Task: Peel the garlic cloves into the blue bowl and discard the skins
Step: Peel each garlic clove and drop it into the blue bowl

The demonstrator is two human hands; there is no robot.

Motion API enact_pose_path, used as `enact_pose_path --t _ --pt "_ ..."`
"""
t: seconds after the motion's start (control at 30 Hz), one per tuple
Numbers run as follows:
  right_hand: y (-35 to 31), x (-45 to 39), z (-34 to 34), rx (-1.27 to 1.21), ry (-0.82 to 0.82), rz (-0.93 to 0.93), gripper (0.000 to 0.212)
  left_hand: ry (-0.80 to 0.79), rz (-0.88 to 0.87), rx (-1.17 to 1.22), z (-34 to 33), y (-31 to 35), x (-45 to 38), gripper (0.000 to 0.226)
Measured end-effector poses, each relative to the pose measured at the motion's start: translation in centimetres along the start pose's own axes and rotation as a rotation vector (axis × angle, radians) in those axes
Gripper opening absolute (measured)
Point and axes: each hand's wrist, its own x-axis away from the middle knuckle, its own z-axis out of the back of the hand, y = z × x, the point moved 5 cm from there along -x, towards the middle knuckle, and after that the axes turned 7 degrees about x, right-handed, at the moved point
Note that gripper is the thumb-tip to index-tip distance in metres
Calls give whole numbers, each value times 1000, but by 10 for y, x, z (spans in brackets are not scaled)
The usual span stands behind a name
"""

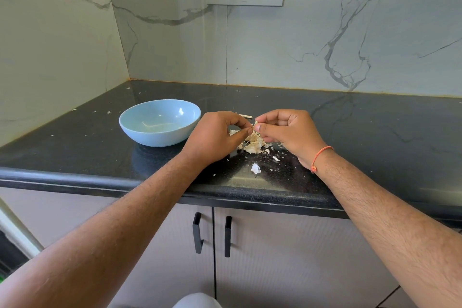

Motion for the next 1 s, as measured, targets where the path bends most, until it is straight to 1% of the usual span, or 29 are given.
enact_pose_path --t 0.23,0.63,0.77,0.87,0.93,1.0 --pt "-1 2 -2 -16 -34 -40 16 -4 -17 -27 -1 4 2 7" --pt "1 1 -2 -44 -69 -45 16 -15 -75 -69 -2 6 1 5" --pt "2 1 -4 10 -109 -45 16 68 -37 -57 2 3 0 5" --pt "2 2 -3 7 -93 -53 15 121 7 -39 4 -3 -1 3" --pt "1 1 -1 -20 -60 -49 13 110 32 -33 5 -5 0 1" --pt "1 0 1 -41 -23 -43 13 82 38 -41 4 -5 0 4"
